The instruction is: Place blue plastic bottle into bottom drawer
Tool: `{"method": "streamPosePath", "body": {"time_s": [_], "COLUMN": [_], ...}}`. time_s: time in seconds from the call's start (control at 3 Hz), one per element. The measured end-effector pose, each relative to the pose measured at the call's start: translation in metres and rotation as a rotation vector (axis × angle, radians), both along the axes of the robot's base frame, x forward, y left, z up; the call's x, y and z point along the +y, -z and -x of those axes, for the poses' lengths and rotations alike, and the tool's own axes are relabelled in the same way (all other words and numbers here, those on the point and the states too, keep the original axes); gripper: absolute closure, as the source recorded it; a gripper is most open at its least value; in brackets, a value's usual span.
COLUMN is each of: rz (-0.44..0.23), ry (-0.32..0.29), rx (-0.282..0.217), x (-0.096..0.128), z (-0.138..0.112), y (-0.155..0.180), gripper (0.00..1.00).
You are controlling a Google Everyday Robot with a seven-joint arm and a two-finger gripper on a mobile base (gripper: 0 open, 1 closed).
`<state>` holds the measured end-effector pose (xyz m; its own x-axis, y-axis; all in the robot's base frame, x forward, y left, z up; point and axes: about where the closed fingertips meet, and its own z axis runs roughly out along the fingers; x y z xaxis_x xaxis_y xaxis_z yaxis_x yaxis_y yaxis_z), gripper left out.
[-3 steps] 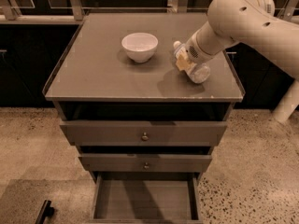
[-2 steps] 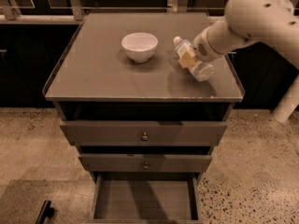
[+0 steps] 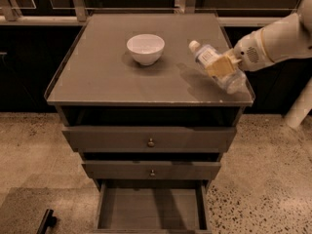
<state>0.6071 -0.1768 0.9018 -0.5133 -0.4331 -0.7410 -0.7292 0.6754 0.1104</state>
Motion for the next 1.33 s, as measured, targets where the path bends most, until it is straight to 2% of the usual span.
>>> {"method": "streamPosePath", "body": {"time_s": [0.33,0.67,1.0,1.33], "rz": [-0.039,-0.042,-0.041,-0.067], "ry": [-0.094,-0.151,-0.156,-0.21], "rx": [0.096,0.152,0.157,0.146], "x": [0.004,0.011,0.012,0.028], "z": [0.039,0.065,0.066,0.071], "y": [0.0,-0.002,-0.001,0.013], "gripper": [1.0,1.0,1.0,1.0]}}
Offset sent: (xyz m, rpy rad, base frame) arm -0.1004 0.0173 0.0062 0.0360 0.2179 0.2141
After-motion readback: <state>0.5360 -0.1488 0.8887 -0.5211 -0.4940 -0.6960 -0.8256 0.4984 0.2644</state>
